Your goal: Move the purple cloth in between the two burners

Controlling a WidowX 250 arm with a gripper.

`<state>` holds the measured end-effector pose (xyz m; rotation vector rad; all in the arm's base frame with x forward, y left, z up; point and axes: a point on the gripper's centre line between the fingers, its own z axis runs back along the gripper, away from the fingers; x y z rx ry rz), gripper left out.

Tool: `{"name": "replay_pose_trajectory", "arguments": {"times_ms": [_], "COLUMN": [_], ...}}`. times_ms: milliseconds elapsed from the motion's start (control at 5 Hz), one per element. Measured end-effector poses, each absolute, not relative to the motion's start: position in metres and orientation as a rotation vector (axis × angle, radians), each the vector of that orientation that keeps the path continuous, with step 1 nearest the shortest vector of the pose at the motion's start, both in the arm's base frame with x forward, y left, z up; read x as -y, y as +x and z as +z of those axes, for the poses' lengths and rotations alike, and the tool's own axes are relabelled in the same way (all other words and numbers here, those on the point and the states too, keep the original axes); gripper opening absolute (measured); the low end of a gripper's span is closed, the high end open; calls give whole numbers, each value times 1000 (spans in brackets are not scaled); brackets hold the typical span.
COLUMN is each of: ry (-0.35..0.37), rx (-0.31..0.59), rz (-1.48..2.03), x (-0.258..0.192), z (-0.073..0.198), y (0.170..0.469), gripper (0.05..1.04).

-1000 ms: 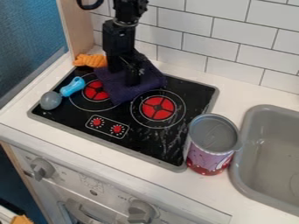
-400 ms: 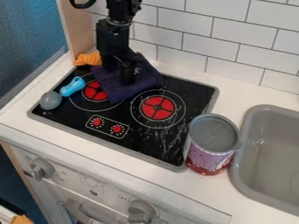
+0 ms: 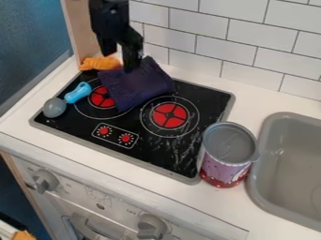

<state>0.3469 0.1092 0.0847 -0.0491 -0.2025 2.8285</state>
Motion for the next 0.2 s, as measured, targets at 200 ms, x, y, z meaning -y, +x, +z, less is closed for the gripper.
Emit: {"name": "replay_pose_trajectory", "arguments": {"times_ms": [200], "ry": [-90], "rx": [218], "rz": [2829], "x": [-108], "z": [92], "y": [344], "gripper": [1000]}}
